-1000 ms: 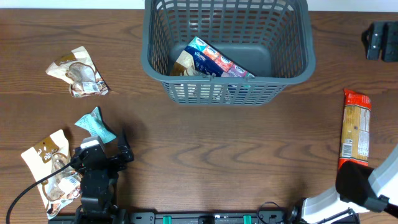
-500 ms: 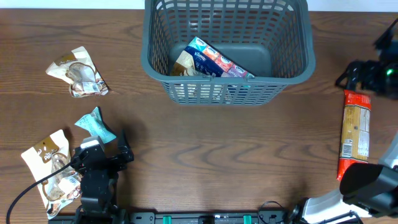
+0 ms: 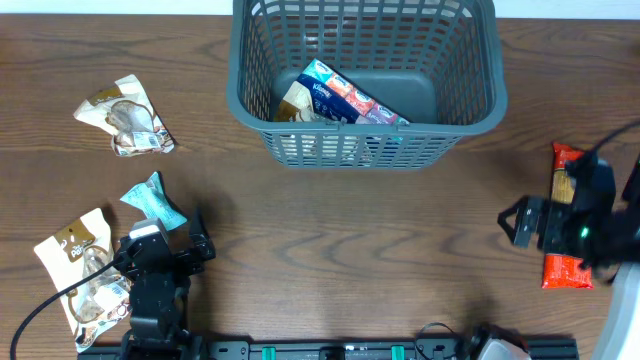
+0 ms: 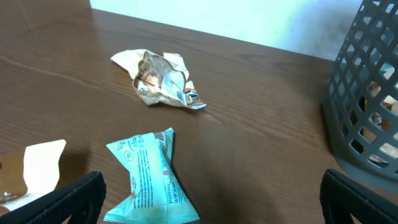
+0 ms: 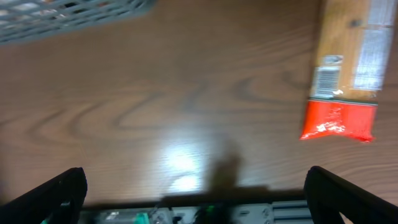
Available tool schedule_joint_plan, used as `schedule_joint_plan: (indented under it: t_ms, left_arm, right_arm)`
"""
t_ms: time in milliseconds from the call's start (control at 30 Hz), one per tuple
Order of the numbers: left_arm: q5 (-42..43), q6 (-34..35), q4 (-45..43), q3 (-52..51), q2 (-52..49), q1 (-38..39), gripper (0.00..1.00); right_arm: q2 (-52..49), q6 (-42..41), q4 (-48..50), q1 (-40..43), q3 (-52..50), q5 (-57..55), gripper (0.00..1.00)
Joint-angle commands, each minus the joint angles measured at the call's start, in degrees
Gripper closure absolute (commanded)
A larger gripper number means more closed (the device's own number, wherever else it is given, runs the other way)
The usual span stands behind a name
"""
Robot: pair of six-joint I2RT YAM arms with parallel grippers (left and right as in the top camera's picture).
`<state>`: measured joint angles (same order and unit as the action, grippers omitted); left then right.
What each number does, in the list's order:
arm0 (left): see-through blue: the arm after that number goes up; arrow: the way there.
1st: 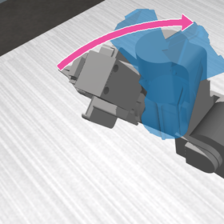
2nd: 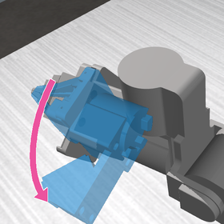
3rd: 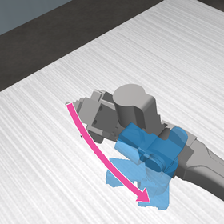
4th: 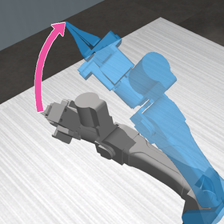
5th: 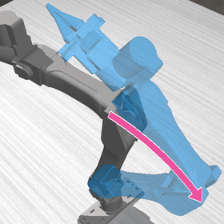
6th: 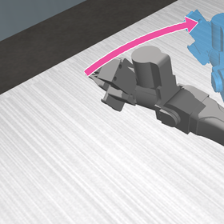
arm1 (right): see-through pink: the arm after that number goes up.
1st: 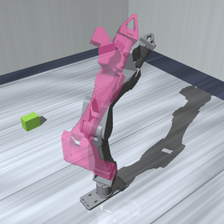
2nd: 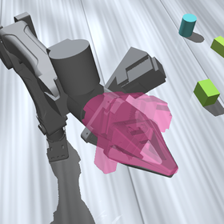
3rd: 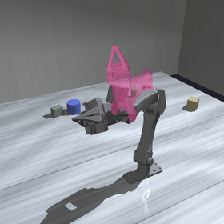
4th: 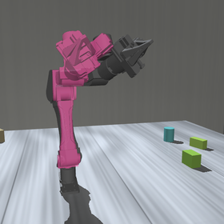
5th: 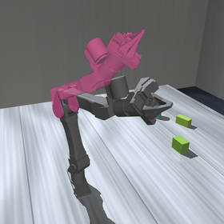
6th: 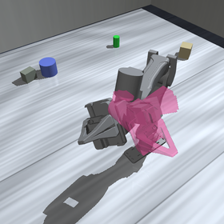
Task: Pack container
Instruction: 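Lower the right gripper onto the red pasta bag and grasp it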
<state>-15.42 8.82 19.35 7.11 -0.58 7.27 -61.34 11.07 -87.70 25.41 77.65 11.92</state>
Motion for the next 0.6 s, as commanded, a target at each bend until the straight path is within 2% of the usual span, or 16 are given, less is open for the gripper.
schedule_joint_plan:
  t_ms: [0, 200, 367, 467, 567]
  left_arm:
    - [-0.07, 0.11, 1.14, -0.13, 0.35, -0.24, 0.01]
    - [-0.07, 0.11, 1.16, -0.13, 0.35, -0.24, 0.01]
    - [-0.07, 0.11, 1.16, -0.13, 0.35, -0.24, 0.01]
    - [-0.07, 0.11, 1.16, -0.13, 0.35, -0.24, 0.01]
    - [-0.07, 0.11, 1.16, -0.13, 0.35, -0.24, 0.01]
  right_arm:
    - [3.69, -1.84, 3.41, -0.72, -5.75, -10.36, 0.01]
    - [-0.11, 0.15, 11.69, 0.04, -8.52, -17.97, 0.01]
    - [-9.40, 0.81, 17.40, 4.07, -8.52, -17.22, 0.01]
    - [-15.93, 4.20, 18.62, 7.23, -8.50, -15.54, 0.01]
    - [-21.62, 4.20, 19.80, 10.12, -8.31, -15.45, 0.01]
